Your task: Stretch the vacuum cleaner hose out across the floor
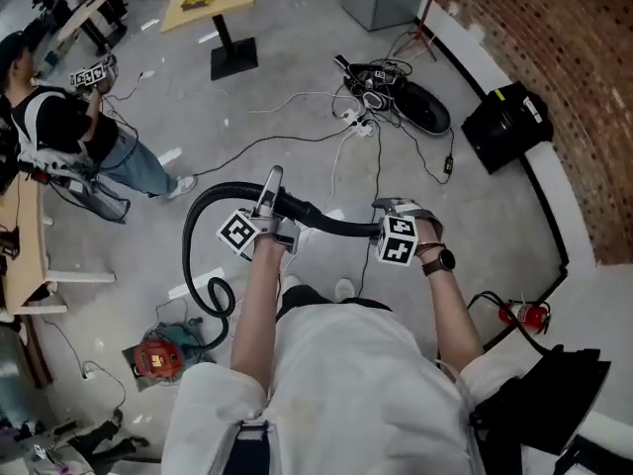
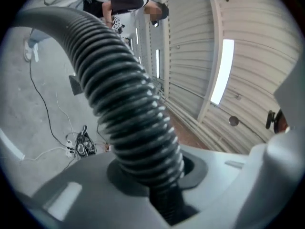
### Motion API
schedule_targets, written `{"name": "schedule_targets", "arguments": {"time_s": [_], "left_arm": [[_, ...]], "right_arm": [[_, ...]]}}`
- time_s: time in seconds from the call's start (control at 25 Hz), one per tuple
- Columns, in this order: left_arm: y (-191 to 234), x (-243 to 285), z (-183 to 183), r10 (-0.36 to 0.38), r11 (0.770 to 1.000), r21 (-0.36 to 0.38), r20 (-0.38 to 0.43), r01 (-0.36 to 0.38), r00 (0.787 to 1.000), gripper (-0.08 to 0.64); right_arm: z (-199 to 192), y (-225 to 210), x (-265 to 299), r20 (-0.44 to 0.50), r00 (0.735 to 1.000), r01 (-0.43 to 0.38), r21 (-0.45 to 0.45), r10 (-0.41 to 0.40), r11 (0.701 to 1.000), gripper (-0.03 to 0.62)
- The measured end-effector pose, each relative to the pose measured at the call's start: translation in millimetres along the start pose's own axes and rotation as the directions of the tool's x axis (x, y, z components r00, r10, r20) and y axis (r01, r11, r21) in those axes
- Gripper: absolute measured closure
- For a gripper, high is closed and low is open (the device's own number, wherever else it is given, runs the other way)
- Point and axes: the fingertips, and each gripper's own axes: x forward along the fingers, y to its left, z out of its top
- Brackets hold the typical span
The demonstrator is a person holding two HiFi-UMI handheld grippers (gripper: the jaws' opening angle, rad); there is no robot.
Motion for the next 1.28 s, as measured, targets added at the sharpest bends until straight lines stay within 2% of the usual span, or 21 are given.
{"name": "schedule_targets", "arguments": {"time_s": [0.16,0.2,0.28,0.36,0.4,0.48,0.52,0.56,0.6,0.64,0.76,0.8,0.88,0.96,1.0,1.08,1.12,1.16,1.2,1.24,1.28], "left_arm": [[-1,65,-61,-0.019,0.998,-0.061,-0.122,0.012,0.992,0.468],[-1,80,-74,-0.028,0.997,-0.074,-0.151,0.017,0.988,0.468],[-5,112,-101,-0.05,0.996,-0.084,-0.207,0.033,0.977,0.472],[-6,148,-131,-0.05,0.995,-0.091,-0.254,0.028,0.966,0.474],[0,166,-146,-0.033,0.995,-0.105,-0.27,0.005,0.962,0.474],[20,197,-174,0.031,0.984,-0.159,-0.291,-0.08,0.956,0.474],[32,207,-186,0.065,0.972,-0.195,-0.302,-0.128,0.951,0.474],[43,217,-200,0.09,0.959,-0.227,-0.319,-0.169,0.943,0.476],[52,226,-216,0.11,0.947,-0.248,-0.344,-0.203,0.932,0.476],[61,237,-235,0.128,0.938,-0.255,-0.378,-0.236,0.917,0.476],[87,283,-290,0.192,0.902,-0.258,-0.48,-0.346,0.856,0.476],[96,300,-304,0.219,0.881,-0.263,-0.508,-0.392,0.833,0.475],[114,328,-323,0.268,0.824,-0.296,-0.546,-0.482,0.794,0.477],[126,350,-337,0.284,0.761,-0.356,-0.569,-0.542,0.772,0.479],[127,359,-345,0.279,0.733,-0.38,-0.59,-0.565,0.758,0.479],[118,376,-369,0.255,0.69,-0.399,-0.647,-0.604,0.718,0.479],[111,386,-381,0.243,0.672,-0.408,-0.666,-0.618,0.705,0.477],[105,395,-393,0.237,0.652,-0.423,-0.674,-0.629,0.699,0.477],[101,404,-406,0.234,0.63,-0.44,-0.679,-0.64,0.696,0.477],[97,411,-419,0.233,0.61,-0.448,-0.687,-0.653,0.688,0.478],[94,417,-436,0.233,0.598,-0.443,-0.701,-0.667,0.674,0.477]], "right_arm": [[-64,-21,-27,-0.008,0.994,0.105,0.124,-0.105,0.987,0.167],[-79,-26,-33,-0.013,0.989,0.148,0.179,-0.148,0.973,0.163],[-113,-36,-47,-0.034,0.971,0.237,0.316,-0.239,0.919,0.136],[-152,-48,-64,-0.077,0.94,0.331,0.435,-0.332,0.838,0.081],[-173,-55,-75,-0.11,0.914,0.394,0.474,-0.391,0.788,0.054],[-213,-68,-100,-0.192,0.834,0.533,0.519,-0.517,0.668,0.006],[-228,-73,-112,-0.227,0.794,0.585,0.538,-0.563,0.607,0.006],[-241,-74,-120,-0.252,0.767,0.613,0.562,-0.591,0.556,0.006],[-254,-74,-124,-0.268,0.755,0.62,0.589,-0.599,0.518,0.006],[-268,-73,-125,-0.283,0.754,0.616,0.616,-0.592,0.491,0.006],[-312,-84,-127,-0.319,0.749,0.605,0.686,-0.58,0.404,0.006],[-324,-94,-131,-0.332,0.736,0.612,0.697,-0.589,0.372,0.006],[-343,-117,-141,-0.345,0.7,0.621,0.726,-0.626,0.295,0.006],[-356,-135,-151,-0.326,0.668,0.583,0.788,-0.669,0.198,0.006],[-361,-141,-154,-0.303,0.658,0.537,0.831,-0.69,0.147,0.006],[-370,-155,-157,-0.227,0.636,0.379,0.924,-0.737,0.043,0.006],[-377,-162,-160,-0.181,0.613,0.276,0.961,-0.769,-0.006,0.007],[-388,-169,-166,-0.137,0.571,0.167,0.985,-0.81,-0.05,0.057],[-398,-176,-176,-0.094,0.509,0.055,0.995,-0.856,-0.077,0.057],[-407,-184,-189,-0.048,0.434,-0.05,0.996,-0.9,-0.077,0.057],[-412,-193,-202,0.002,0.36,-0.134,0.99,-0.933,-0.05,0.057]]}}
